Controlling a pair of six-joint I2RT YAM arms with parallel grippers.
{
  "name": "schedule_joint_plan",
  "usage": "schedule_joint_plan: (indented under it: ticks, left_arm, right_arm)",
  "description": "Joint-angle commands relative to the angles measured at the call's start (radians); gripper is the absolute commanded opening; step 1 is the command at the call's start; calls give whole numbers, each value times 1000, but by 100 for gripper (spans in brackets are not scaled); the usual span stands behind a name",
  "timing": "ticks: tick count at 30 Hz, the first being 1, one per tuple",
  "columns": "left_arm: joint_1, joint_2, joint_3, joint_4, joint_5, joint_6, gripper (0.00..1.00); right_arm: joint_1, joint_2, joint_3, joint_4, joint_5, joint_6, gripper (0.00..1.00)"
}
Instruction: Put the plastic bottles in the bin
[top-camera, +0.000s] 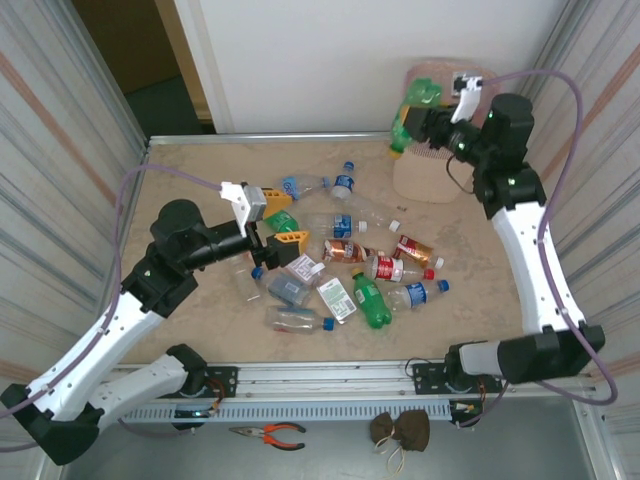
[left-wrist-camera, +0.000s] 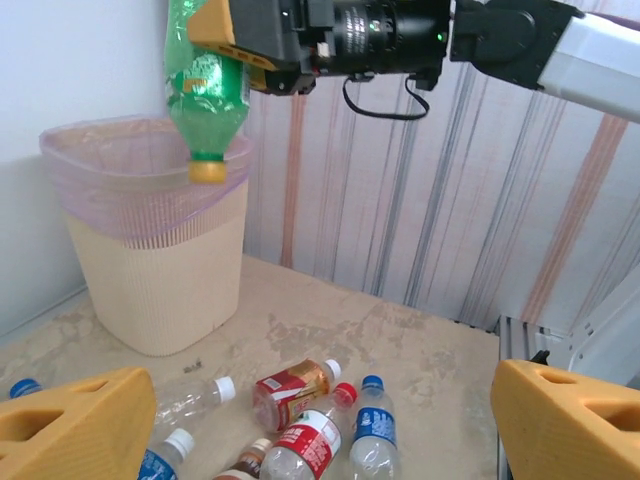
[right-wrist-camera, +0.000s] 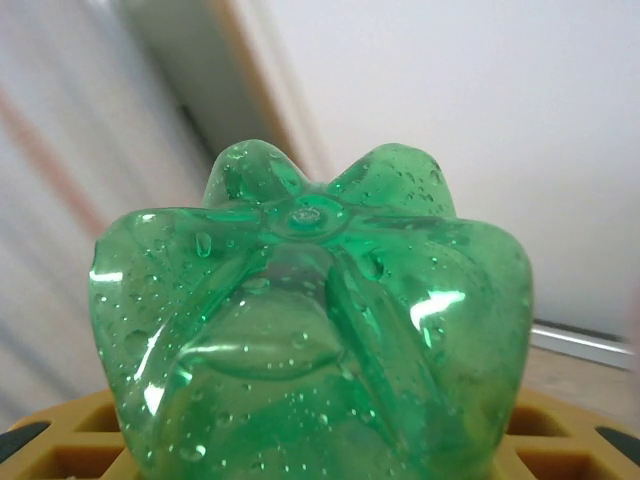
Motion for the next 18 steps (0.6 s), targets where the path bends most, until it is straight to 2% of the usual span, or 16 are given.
schedule_joint_plan:
  ticks: [1,10,18]
  left_arm:
    - [16,8,-4,-9,-15,24,87]
    - [101,37,-49,38,-11,-26,85]
    - [122,92,-57,35,-9,-15,84]
  right_arm:
    - [-52,89,100,-8,107,23,45]
    - [-154,446,422,-70,204,29,42]
    - [-169,797,866,-322,163,8,41]
